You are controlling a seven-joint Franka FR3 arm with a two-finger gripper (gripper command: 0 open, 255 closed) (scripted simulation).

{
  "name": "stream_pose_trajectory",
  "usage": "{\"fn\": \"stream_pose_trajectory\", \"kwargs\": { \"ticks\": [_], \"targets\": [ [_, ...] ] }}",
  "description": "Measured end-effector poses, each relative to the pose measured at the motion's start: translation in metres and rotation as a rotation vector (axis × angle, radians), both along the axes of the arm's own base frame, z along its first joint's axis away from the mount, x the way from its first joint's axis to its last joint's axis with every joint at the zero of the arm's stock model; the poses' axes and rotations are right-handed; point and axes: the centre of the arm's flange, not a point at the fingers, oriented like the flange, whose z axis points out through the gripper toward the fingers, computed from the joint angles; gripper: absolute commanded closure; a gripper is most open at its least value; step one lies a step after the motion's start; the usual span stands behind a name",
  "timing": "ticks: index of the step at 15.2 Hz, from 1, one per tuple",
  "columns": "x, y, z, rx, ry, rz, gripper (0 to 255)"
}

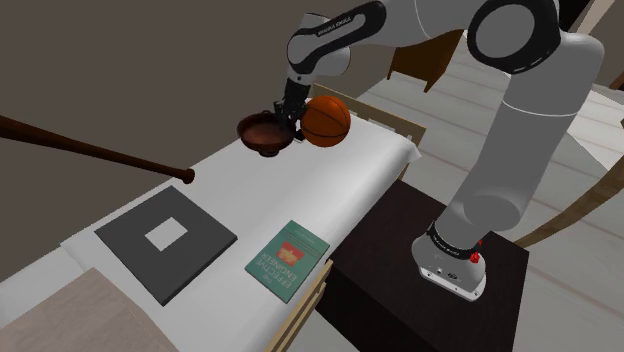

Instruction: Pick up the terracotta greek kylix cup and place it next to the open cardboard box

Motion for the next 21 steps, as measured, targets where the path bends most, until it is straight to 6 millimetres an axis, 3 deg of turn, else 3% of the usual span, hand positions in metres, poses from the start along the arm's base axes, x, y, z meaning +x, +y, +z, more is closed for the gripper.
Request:
{"fn": "stream_pose_trajectory", "kwargs": {
  "ticks": [21],
  "targets": [
    [0.000, 0.003, 0.112, 0.000, 0.000, 0.000, 255]
  ]
}}
